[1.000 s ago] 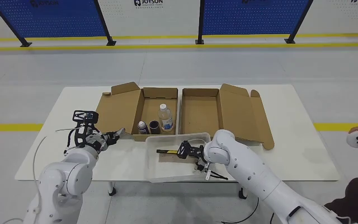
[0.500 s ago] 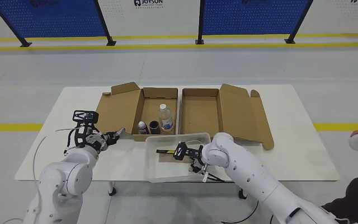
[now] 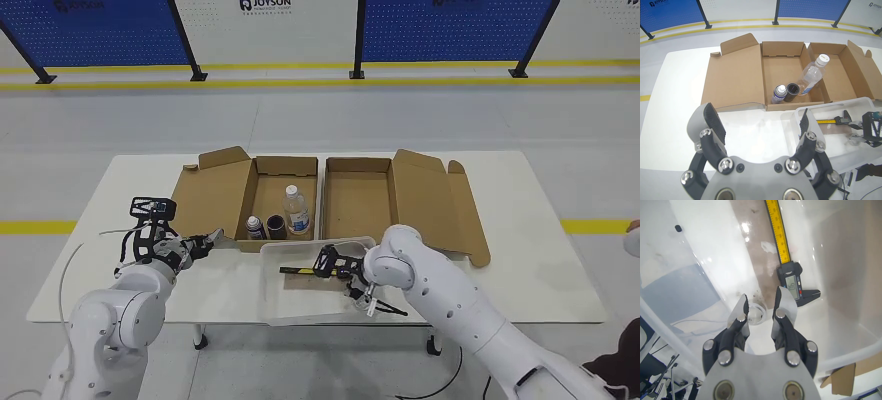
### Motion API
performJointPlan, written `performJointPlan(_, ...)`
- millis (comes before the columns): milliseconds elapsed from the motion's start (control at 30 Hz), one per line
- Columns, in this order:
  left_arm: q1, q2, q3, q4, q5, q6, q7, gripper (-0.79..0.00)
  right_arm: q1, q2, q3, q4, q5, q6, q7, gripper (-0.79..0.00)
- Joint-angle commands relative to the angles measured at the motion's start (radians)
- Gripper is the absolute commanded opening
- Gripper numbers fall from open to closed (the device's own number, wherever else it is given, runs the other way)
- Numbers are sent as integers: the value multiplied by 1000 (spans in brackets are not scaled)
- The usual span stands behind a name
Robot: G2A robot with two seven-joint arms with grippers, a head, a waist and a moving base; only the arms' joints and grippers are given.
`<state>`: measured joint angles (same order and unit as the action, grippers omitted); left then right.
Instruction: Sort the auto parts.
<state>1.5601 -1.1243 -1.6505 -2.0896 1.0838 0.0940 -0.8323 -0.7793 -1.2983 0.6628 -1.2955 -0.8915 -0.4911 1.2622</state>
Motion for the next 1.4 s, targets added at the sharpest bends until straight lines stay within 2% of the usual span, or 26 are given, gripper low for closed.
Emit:
performJointPlan(0, 0, 0, 0, 0, 0, 0, 0, 0, 4, 1, 0, -4, 6, -6, 25, -486)
performJointPlan(167, 0, 0, 0, 0, 0, 0, 0, 0, 39, 4, -39, 12, 22, -23, 44, -489)
performJointPlan(367, 0, 0, 0, 0, 0, 0, 0, 0, 142, 11, -176, 60, 65, -49, 18, -471)
performJointPlan(500, 0, 0, 0, 0, 0, 0, 0, 0, 210, 13, -265, 85, 129, -58, 9, -486)
performJointPlan(733, 0, 0, 0, 0, 0, 0, 0, 0, 272, 15, -367, 112, 218, -60, 7, -459)
performJointPlan(967, 0, 0, 0, 0, 0, 0, 0, 0, 294, 15, -412, 125, 260, -49, 18, -456)
performJointPlan(1367, 0, 0, 0, 0, 0, 0, 0, 0, 297, 17, -423, 143, 273, -38, 29, -462)
